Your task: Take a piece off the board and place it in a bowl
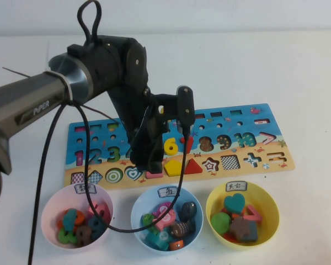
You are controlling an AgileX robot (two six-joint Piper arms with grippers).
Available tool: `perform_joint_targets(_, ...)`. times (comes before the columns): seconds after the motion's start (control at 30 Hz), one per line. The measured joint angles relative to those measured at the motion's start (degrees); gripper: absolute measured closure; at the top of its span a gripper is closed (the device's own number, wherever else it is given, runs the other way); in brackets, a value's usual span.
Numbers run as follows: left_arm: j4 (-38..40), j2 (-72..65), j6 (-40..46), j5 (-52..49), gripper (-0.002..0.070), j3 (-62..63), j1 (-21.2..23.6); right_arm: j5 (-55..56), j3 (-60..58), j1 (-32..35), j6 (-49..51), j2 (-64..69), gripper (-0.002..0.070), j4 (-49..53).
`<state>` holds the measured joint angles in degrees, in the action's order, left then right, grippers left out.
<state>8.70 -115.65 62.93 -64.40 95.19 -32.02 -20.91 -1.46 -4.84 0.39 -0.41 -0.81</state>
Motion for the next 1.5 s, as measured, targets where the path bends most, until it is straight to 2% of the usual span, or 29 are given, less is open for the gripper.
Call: perform_joint_targets(1.5,-2.9,-5.2,-4.0,3.8,0.0244,-1.2,-1.0,0.0,0.0,0.0,0.0,-0.1,0.0695,0.0)
